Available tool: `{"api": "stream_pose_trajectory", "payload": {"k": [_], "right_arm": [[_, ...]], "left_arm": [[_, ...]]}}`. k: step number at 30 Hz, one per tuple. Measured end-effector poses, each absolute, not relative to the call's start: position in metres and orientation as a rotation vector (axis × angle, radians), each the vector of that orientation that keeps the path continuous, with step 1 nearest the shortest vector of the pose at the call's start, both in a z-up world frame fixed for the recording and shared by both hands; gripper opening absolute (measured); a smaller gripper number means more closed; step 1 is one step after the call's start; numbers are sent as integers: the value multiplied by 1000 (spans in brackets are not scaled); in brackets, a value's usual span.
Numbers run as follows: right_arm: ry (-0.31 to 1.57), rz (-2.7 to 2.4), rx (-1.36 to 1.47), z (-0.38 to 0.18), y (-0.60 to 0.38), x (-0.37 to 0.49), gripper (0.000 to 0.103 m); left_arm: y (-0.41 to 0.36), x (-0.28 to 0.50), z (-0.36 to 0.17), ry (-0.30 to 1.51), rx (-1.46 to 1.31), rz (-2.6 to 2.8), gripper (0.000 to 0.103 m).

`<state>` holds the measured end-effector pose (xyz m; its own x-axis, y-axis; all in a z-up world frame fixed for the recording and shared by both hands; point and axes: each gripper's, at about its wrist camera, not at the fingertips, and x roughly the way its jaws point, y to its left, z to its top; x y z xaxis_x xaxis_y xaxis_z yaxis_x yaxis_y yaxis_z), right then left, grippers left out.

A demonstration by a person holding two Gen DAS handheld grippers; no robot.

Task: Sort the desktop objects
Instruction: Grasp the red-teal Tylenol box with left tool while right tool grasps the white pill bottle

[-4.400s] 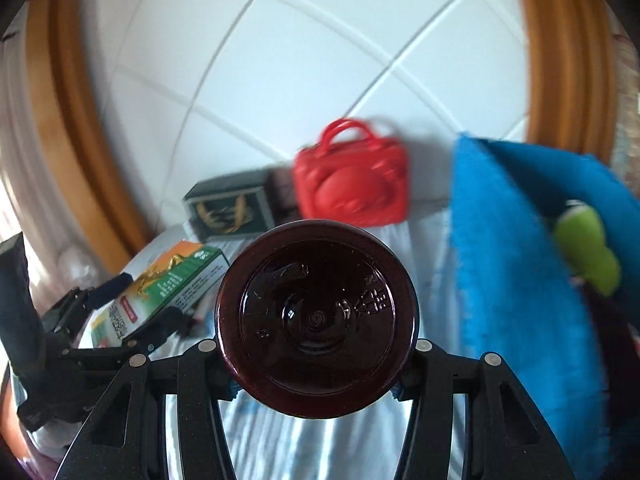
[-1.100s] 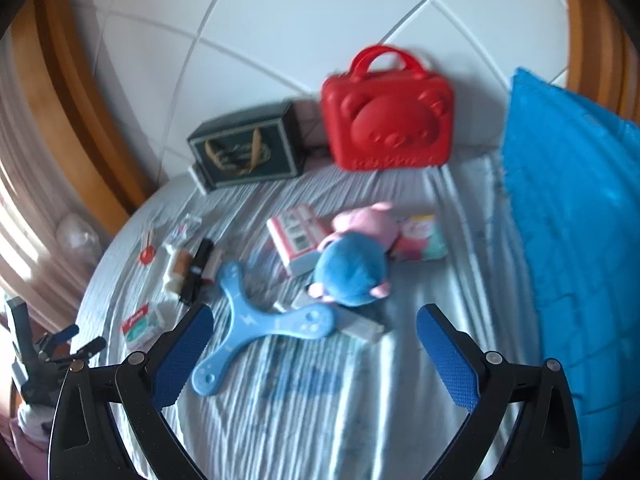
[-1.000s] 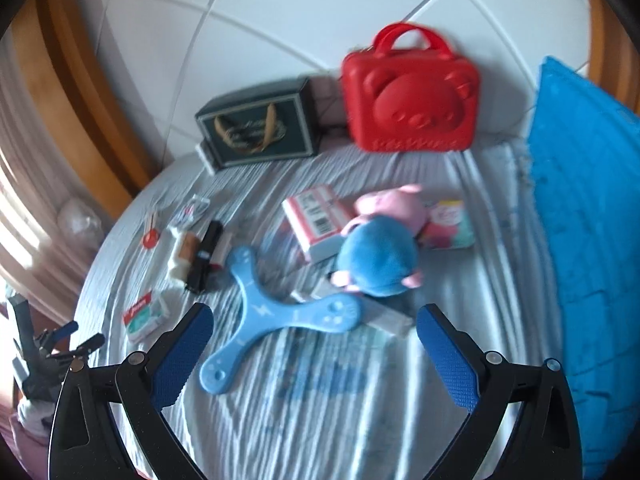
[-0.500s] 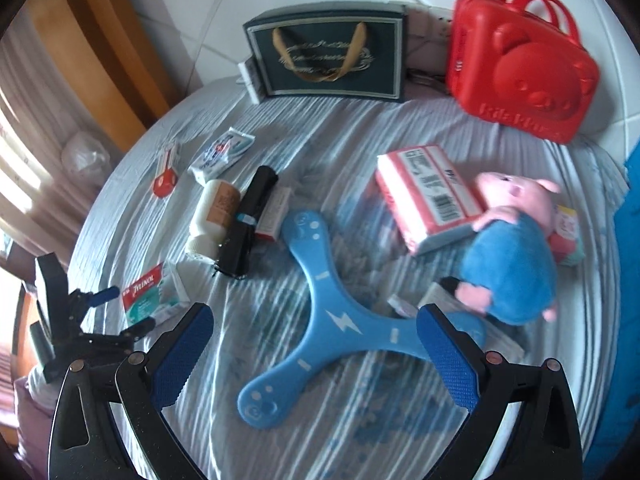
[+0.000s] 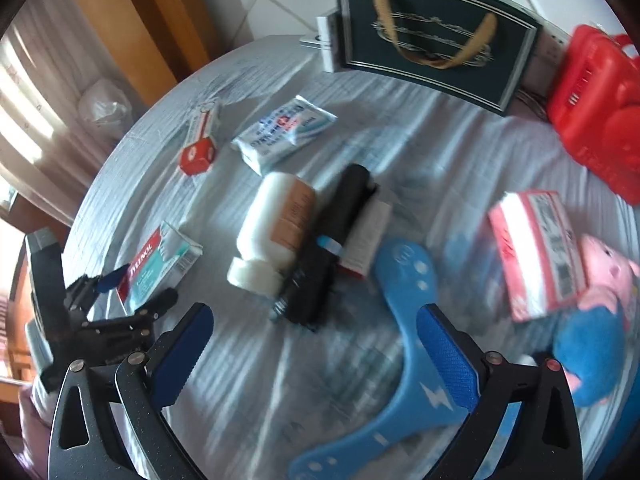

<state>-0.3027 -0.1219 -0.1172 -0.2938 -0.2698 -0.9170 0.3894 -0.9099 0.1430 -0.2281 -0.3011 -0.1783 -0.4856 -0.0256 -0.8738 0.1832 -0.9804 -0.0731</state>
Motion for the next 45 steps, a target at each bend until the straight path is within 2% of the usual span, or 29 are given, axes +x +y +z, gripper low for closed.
{"api": "stream_pose_trajectory", "payload": {"k": [4,7,9,11,13,19,20,21,27,28,29,30,31,39,44,45], "right_arm": [[173,-2190,1573,-132,-155,-320,103],[244,-2176,1581,-144,-176,-328,103],[268,-2168,1598,-152,-184,-333,95],[280,-2153,1624,-159,-188,-338,70],[306,-2142,1645,-168,-192,-342,67],[278,-2110,1687,-187,-194,-355,67],[272,-2110,1688,-188,-194,-357,58],[270,-2115,1685,-187,-193,-358,54],[269,-2130,1599,-157,-183,-338,53],[263,-2138,1582,-149,-180,-334,53],[259,-2149,1565,-142,-178,-329,53],[257,-2165,1541,-132,-173,-322,52],[256,-2175,1524,-125,-169,-318,52],[215,-2214,1503,-97,-142,-286,52],[206,-2194,1563,-111,-125,-275,52],[207,-2183,1580,-115,-124,-274,52]], "left_arm": [[-314,-237,-173,374,1452,-2556,82],[-316,-245,-175,413,1448,-2533,81],[-313,-249,-177,415,1452,-2526,81],[-312,-251,-179,433,1464,-2524,81],[-313,-255,-184,453,1485,-2511,81],[-312,-264,-188,423,1486,-2493,81],[-312,-264,-187,424,1484,-2497,80],[-312,-261,-184,441,1470,-2510,80],[-307,-246,-151,403,1387,-2560,77],[-306,-242,-143,404,1372,-2570,74],[-306,-238,-138,405,1362,-2578,58],[-303,-234,-132,409,1360,-2587,52],[-302,-232,-129,413,1367,-2591,50],[-295,-205,-128,419,1426,-2595,51],[-297,-199,-134,343,1452,-2578,80],[-298,-202,-137,333,1464,-2570,80]]}}
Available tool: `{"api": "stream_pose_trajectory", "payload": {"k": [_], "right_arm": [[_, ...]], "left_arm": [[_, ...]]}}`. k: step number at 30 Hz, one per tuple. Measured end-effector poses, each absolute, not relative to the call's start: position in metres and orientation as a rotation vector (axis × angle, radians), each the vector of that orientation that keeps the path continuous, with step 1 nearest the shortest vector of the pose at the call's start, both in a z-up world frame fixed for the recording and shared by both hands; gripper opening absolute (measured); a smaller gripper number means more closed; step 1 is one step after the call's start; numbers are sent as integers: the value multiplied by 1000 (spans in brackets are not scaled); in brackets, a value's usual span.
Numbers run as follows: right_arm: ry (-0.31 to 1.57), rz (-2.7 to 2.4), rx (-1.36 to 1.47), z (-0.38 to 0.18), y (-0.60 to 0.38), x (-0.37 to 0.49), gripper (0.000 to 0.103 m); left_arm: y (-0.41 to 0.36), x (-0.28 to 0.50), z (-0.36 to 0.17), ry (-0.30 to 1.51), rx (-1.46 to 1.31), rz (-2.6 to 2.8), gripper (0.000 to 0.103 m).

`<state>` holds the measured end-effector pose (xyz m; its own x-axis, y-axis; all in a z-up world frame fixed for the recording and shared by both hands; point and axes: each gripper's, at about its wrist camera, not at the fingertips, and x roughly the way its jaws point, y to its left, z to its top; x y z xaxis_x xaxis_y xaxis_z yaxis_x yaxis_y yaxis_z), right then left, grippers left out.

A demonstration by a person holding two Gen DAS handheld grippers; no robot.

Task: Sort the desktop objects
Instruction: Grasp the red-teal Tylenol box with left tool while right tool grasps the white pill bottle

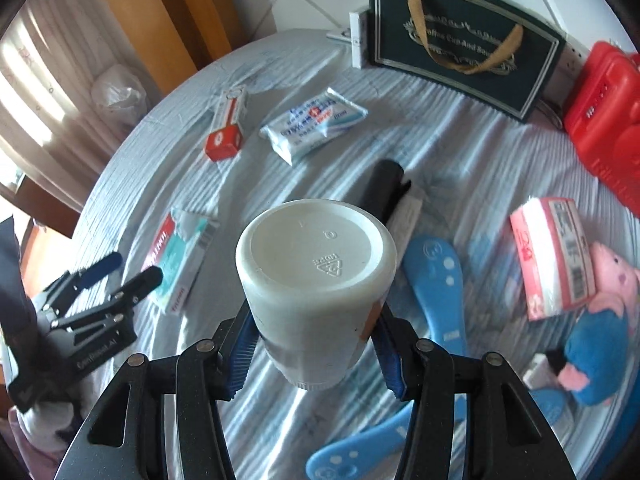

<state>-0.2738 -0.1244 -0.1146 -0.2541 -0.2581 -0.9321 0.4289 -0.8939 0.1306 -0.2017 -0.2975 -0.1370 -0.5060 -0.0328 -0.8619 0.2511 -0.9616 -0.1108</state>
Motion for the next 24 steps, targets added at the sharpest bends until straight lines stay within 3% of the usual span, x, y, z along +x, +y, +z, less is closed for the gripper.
{"api": "stream_pose_trajectory", "payload": {"k": [5,9,11,14,24], "right_arm": [[221,-2137,1615,-130,-127,-275,52],[224,-2119,1623,-140,-133,-283,53],[228,-2108,1627,-145,-136,-285,53],[236,-2103,1625,-148,-139,-286,53],[205,-2193,1437,-84,-129,-256,52]], "left_arm": [[-304,-226,-165,269,1553,-2500,80],[-311,-236,-187,330,1620,-2455,82],[-304,-238,-192,245,1613,-2458,83],[-303,-236,-191,243,1601,-2472,75],[-262,-183,-98,185,1329,-2685,74]]}}
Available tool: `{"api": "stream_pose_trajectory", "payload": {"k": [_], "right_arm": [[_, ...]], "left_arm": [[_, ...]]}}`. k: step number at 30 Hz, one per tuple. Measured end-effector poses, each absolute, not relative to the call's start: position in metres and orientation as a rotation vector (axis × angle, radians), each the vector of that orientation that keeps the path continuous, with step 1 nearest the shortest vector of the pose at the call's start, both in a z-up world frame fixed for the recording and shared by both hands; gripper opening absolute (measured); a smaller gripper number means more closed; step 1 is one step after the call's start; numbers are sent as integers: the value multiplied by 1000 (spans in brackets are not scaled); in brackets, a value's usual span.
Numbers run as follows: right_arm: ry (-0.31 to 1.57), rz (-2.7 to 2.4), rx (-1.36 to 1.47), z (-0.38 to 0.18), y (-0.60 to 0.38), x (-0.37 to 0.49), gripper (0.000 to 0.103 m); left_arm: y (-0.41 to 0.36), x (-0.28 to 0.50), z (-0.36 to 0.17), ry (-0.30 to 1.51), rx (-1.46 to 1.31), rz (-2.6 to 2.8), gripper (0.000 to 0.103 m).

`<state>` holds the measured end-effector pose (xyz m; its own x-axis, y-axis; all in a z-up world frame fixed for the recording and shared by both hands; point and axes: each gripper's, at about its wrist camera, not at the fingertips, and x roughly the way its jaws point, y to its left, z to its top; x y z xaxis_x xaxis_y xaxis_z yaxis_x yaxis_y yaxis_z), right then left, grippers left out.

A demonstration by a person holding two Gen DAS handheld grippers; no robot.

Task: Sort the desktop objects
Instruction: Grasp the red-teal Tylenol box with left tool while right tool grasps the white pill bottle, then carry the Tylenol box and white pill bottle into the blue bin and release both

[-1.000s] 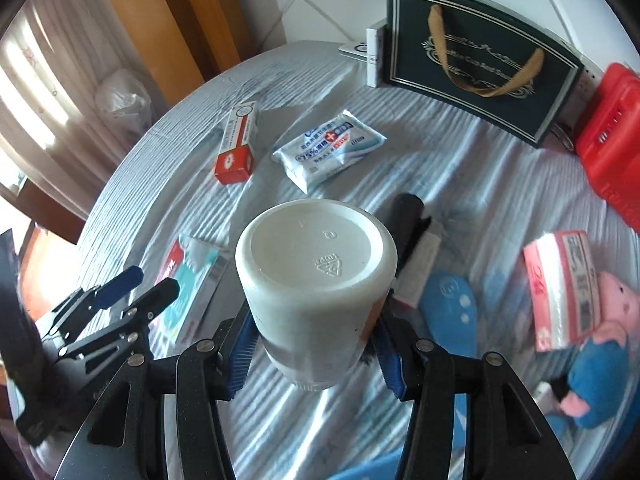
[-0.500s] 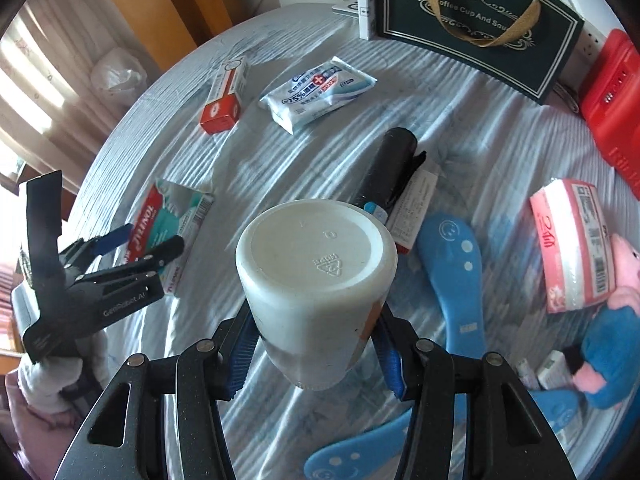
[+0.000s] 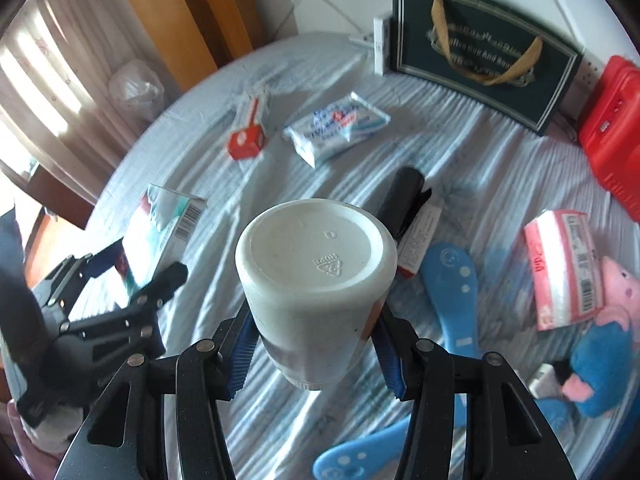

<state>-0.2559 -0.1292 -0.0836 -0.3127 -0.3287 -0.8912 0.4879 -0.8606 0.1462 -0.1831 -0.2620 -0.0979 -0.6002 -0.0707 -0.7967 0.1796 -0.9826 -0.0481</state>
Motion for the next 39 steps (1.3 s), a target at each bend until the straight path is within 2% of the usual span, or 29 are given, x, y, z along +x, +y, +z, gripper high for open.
{"api": "stream_pose_trajectory", "payload": {"k": [8,14,27,33,39], "right_arm": [[139,-2354,1240,-6,-68,-196,52],[56,-2531,1108,54,15,-145,52],[-109,-3035,861,160,276,-22,52],[-177,-3200,849,173,397,15,52],[-254,-3251,961,156,503,34,52]], "left_arm": [[-201,-150,-12,143,1129,-2862,74],[-126,-120,42,55,1012,-3047,74],[131,-73,133,-151,831,-3516,74],[255,-49,161,-210,817,-3675,74],[358,-34,159,-315,933,-3721,74]]}}
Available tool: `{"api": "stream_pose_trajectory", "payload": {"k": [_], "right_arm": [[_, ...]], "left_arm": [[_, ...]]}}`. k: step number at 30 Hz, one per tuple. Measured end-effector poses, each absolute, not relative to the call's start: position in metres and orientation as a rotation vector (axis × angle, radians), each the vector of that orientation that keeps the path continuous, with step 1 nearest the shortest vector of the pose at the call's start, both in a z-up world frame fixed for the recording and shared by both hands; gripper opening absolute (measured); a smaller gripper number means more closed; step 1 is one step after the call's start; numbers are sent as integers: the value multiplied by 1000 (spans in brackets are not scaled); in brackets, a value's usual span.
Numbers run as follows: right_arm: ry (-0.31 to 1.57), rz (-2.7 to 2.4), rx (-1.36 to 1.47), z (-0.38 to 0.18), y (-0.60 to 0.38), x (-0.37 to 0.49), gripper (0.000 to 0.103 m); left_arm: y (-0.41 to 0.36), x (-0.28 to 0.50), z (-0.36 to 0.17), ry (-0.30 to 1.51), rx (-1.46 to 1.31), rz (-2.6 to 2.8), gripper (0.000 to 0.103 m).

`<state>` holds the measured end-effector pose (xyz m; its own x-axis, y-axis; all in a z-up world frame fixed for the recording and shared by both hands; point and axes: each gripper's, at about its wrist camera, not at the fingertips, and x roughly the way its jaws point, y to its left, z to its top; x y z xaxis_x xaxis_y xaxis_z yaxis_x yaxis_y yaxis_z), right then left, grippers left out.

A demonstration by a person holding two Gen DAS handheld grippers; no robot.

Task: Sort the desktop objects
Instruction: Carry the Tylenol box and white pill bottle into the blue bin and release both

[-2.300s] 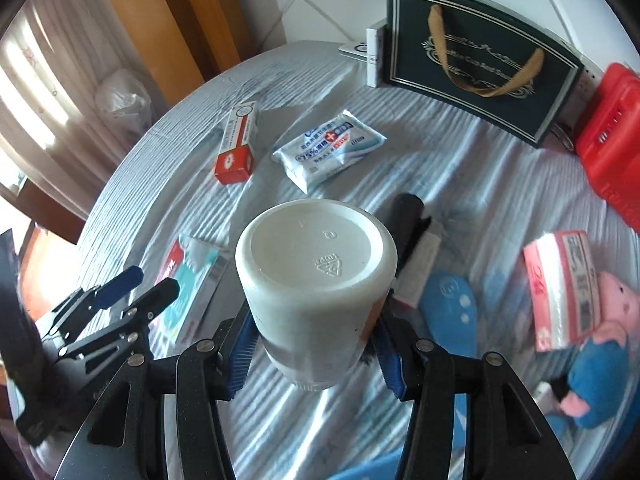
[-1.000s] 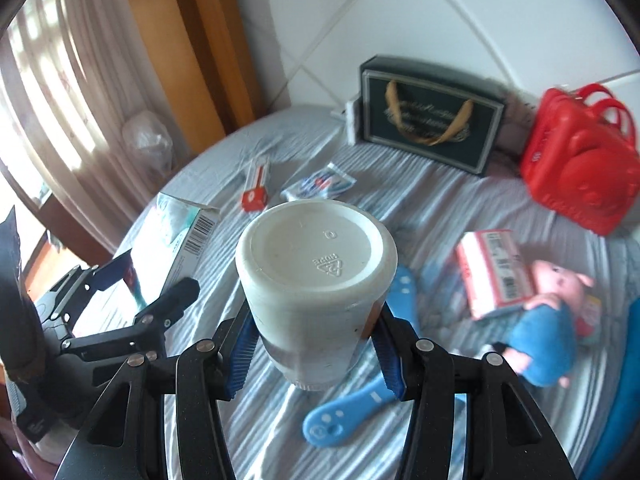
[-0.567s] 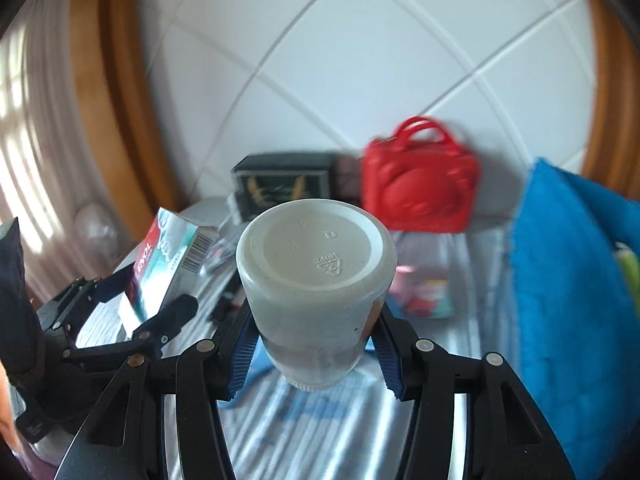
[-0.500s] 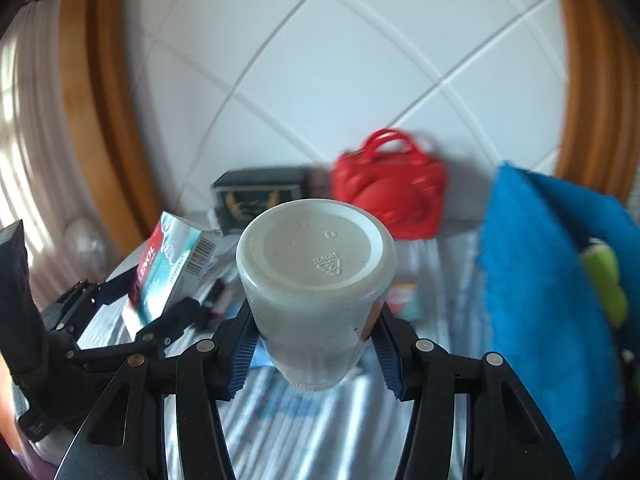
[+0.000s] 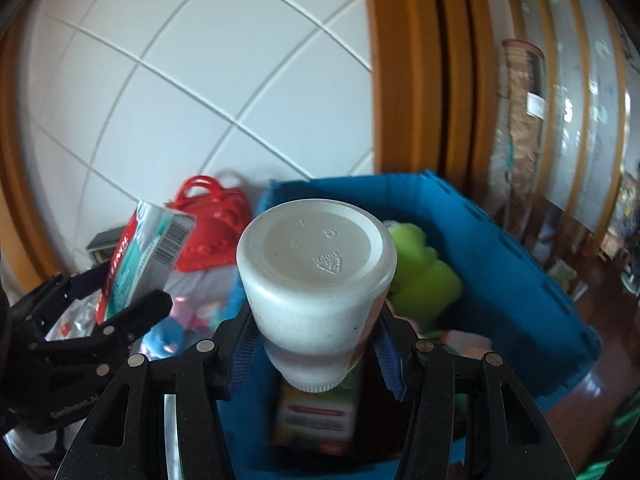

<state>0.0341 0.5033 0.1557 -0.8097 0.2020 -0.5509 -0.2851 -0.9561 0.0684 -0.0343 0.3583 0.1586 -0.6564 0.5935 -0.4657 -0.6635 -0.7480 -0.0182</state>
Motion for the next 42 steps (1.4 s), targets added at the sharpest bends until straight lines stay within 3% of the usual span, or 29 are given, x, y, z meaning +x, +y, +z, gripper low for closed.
{"api": "stream_pose_trajectory", "payload": {"k": [10,24,28,30,34,42], "right_arm": [[302,2707,-979,107,571,39,52],[273,2713,-1101,77,575,26,53],[266,2712,-1090,78,576,26,81],[258,2709,-1082,79,577,27,82],[264,2703,-1061,82,579,30,100],[264,2720,-945,104,580,51,103]], "left_arm": [[442,-24,139,333,-704,2310,76],[442,-22,135,317,-734,2341,77],[438,-21,136,305,-729,2345,77],[437,-21,136,302,-725,2347,77],[433,-21,137,294,-720,2349,77],[416,-17,140,253,-694,2373,77]]}}
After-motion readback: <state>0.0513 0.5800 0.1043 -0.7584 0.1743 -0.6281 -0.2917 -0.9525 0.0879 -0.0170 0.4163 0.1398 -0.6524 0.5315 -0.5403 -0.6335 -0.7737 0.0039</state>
